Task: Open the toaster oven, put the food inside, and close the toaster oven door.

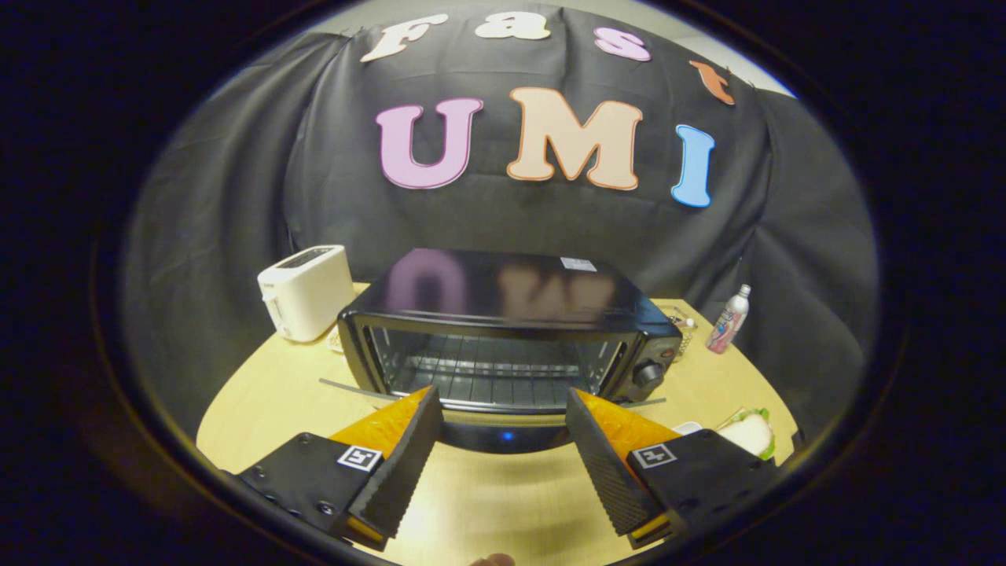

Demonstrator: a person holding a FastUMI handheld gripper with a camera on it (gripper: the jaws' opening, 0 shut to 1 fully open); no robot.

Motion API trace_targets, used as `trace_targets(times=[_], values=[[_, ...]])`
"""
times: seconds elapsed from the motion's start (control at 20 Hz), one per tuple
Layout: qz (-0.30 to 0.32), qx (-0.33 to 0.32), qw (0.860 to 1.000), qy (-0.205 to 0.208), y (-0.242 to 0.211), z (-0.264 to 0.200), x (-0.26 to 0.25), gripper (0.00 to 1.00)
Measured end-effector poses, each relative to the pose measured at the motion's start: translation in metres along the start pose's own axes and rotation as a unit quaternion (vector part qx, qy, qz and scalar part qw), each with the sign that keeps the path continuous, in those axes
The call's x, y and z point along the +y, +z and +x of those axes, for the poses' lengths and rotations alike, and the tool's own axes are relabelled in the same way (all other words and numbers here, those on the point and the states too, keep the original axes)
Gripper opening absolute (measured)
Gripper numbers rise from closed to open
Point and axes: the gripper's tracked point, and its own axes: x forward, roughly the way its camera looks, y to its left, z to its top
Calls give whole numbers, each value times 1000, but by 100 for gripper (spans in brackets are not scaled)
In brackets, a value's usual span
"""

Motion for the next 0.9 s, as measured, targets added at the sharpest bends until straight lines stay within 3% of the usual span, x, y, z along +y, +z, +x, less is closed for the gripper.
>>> trace_targets(times=[0.2, 0.5, 0.9], values=[[-26, 31, 999, 4, -26, -14, 1, 99], [-5, 75, 997, 7, -68, -26, 2, 99], [-22, 174, 985, 9, -142, -27, 4, 99]])
